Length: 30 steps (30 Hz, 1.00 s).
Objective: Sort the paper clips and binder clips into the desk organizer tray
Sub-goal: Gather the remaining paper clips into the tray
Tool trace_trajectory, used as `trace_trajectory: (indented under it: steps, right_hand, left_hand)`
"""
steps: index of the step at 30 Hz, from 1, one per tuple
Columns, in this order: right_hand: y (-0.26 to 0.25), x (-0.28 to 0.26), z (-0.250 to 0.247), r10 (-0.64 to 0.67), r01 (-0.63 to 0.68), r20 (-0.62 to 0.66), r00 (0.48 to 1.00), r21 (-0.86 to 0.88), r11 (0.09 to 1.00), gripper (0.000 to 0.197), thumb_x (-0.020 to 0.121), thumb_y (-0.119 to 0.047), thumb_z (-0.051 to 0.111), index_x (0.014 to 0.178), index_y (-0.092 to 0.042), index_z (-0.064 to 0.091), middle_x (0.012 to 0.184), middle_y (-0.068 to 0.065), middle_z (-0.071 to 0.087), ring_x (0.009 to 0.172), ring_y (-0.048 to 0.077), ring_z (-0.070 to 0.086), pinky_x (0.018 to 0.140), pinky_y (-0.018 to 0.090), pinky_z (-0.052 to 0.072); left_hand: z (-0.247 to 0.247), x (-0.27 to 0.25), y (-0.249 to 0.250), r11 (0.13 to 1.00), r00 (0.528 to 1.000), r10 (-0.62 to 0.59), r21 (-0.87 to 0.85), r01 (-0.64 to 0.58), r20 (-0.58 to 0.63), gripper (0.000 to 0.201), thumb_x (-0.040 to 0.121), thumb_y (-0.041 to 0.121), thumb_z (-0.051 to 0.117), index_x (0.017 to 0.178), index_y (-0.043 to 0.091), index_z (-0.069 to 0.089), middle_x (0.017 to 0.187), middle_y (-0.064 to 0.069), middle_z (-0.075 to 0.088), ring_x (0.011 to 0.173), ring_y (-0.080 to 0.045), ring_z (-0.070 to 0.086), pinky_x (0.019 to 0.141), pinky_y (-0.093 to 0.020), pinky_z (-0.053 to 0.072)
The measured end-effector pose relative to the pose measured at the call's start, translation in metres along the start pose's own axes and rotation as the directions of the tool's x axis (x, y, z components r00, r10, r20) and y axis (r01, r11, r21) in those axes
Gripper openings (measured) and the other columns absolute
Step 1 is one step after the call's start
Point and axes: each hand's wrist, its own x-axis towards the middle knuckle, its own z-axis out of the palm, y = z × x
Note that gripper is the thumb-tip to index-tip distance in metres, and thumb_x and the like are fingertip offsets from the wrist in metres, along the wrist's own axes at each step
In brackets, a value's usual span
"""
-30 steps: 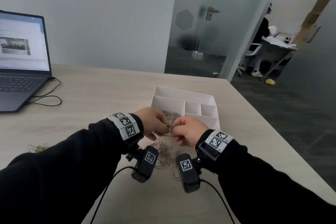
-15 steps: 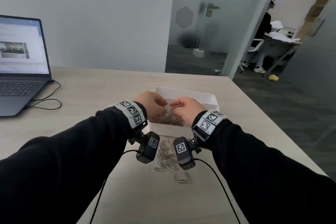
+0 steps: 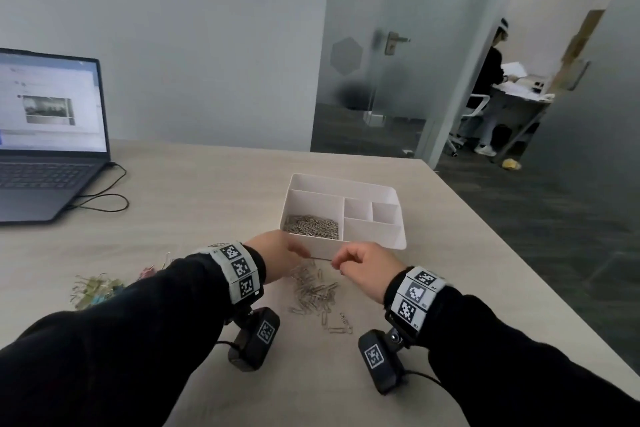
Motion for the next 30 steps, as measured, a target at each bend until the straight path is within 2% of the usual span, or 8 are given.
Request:
trace_trajectory:
  steps: [2,5,7,11,14,17,24,30]
  right_hand:
    - [0.002,-0.003,0.007,0.018,-0.012,0.108,0.994,-0.060,0.998,0.031,0.090,-0.016,0.052,0.112,-0.029,0.069,0.109,-0.013,0.069,0.062,0.002,0.059,0.054,0.011,0.045]
    - [0.000,-0.006,0.016,0.015,0.019,0.209,0.978,-0.160,0.987,0.049,0.086,-0.014,0.049,0.131,-0.031,0.060,0.130,-0.012,0.063,0.113,0.005,0.062,0.098,0.017,0.044]
    - [-0.001,-0.007,0.018,0.001,0.049,0.227,0.974,-0.215,0.975,0.053,0.084,-0.012,0.048,0.133,-0.030,0.059,0.133,-0.010,0.062,0.124,0.008,0.055,0.108,0.022,0.038]
    - [0.002,-0.010,0.017,-0.046,0.110,0.269,0.962,-0.227,0.968,0.054,0.079,-0.010,0.046,0.125,-0.032,0.065,0.127,-0.009,0.066,0.118,0.008,0.058,0.105,0.025,0.042]
    - [0.008,-0.010,0.014,-0.047,0.087,0.234,0.971,-0.165,0.983,0.051,0.079,-0.011,0.045,0.115,-0.036,0.071,0.116,-0.014,0.070,0.104,0.004,0.063,0.092,0.016,0.046]
    - [0.012,-0.010,0.011,-0.033,0.047,0.131,0.991,-0.110,0.993,0.040,0.079,-0.023,0.048,0.106,-0.037,0.073,0.109,-0.013,0.073,0.102,0.008,0.066,0.096,0.028,0.051]
    - [0.016,0.002,0.003,0.046,0.018,0.161,0.986,-0.379,0.925,0.050,0.090,-0.024,0.054,0.140,-0.025,0.052,0.137,-0.001,0.047,0.126,0.016,0.050,0.107,0.026,0.037]
    - [0.001,0.017,0.022,0.087,0.049,0.227,0.970,-0.531,0.846,0.053,0.094,-0.030,0.049,0.147,-0.023,0.043,0.150,0.003,0.034,0.139,0.027,0.035,0.116,0.034,0.028]
  left_hand:
    - [0.006,0.000,0.001,1.000,0.999,-0.015,0.009,0.014,0.028,0.036,0.091,0.021,0.054,0.123,0.031,0.067,0.126,0.008,0.065,0.114,-0.012,0.058,0.098,-0.022,0.041]
    - [0.014,0.001,0.003,0.994,0.995,-0.011,0.107,0.000,0.102,0.049,0.093,0.011,0.044,0.137,0.030,0.055,0.142,0.005,0.055,0.130,-0.017,0.049,0.110,-0.026,0.035]
    - [0.020,-0.002,0.004,0.982,0.986,-0.006,0.189,-0.025,0.165,0.050,0.094,0.012,0.042,0.140,0.028,0.051,0.144,0.002,0.052,0.132,-0.021,0.047,0.110,-0.029,0.035]
    - [0.029,-0.007,-0.002,0.981,0.966,0.064,0.164,-0.108,0.250,0.034,0.089,0.017,0.045,0.115,0.030,0.062,0.118,0.002,0.066,0.111,-0.022,0.058,0.100,-0.035,0.045]
    - [0.026,-0.010,-0.002,0.982,0.959,0.090,0.139,-0.131,0.270,0.050,0.087,0.010,0.045,0.126,0.036,0.061,0.125,0.010,0.065,0.117,-0.014,0.057,0.105,-0.033,0.042]
    - [0.020,-0.011,-0.004,0.994,0.976,0.086,0.046,-0.097,0.199,0.052,0.087,0.005,0.047,0.127,0.034,0.064,0.130,0.008,0.063,0.122,-0.011,0.056,0.106,-0.028,0.041]
    - [0.015,-0.005,-0.014,0.946,0.996,0.013,0.322,-0.042,0.091,0.058,0.090,0.012,0.038,0.147,0.025,0.038,0.145,-0.006,0.041,0.133,-0.029,0.041,0.111,-0.040,0.035]
    - [0.033,-0.006,0.001,0.899,0.990,0.005,0.433,-0.067,0.142,0.040,0.094,0.018,0.042,0.131,0.023,0.056,0.136,-0.010,0.044,0.123,-0.033,0.048,0.105,-0.035,0.039]
